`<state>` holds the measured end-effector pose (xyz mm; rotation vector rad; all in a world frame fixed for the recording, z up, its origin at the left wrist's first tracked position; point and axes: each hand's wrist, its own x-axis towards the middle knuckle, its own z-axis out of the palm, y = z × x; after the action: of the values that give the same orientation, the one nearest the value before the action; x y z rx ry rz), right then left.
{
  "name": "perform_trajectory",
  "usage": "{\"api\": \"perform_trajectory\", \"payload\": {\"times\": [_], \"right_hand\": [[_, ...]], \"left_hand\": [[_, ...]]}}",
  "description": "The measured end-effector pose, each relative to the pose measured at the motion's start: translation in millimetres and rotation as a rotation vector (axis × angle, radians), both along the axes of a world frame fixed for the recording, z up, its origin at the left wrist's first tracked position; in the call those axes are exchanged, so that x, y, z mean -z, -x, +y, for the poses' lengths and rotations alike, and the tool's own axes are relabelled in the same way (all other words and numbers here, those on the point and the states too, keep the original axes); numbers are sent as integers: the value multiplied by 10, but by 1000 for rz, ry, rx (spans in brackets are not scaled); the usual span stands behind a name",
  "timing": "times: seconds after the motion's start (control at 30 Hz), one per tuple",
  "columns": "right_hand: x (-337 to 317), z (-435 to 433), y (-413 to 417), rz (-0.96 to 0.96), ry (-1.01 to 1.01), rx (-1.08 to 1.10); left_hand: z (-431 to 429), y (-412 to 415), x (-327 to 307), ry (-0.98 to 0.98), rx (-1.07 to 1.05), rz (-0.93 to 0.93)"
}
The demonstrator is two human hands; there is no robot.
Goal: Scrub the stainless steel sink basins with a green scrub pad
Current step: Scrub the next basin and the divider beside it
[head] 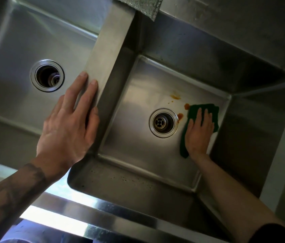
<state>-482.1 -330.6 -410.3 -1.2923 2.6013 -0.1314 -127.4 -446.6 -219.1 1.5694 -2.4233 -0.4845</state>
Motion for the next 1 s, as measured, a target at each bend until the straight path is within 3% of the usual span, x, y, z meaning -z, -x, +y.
{"api": "perform_trajectory", "payload": {"times": [0.2, 0.27, 0.33, 0.43, 0.6, 0.73, 0.87, 1.0], "right_hand": [[-74, 695, -330, -66, -24, -355], [-43, 554, -78, -26, -11, -297], [-22, 285, 96, 32, -8, -96], [-15, 63, -38, 41, 22, 51], [-40, 660, -268, -2, -12, -215], [-40, 257, 107, 27, 7, -31], [-48, -86, -76, -17, 79, 156], [-65, 415, -438, -34, 59, -144]], "left_hand": [[-8, -16, 37, 31, 31, 2], [0, -15, 43, 36, 13, -4], [4, -6, 39, 28, 8, 0], [10, -4, 20, 24, 9, 7], [0, -2, 13, 25, 24, 1], [0, -9, 25, 32, 18, 0], [1, -20, 41, 58, 29, 1], [-6, -36, 67, 60, 32, -1]]}}
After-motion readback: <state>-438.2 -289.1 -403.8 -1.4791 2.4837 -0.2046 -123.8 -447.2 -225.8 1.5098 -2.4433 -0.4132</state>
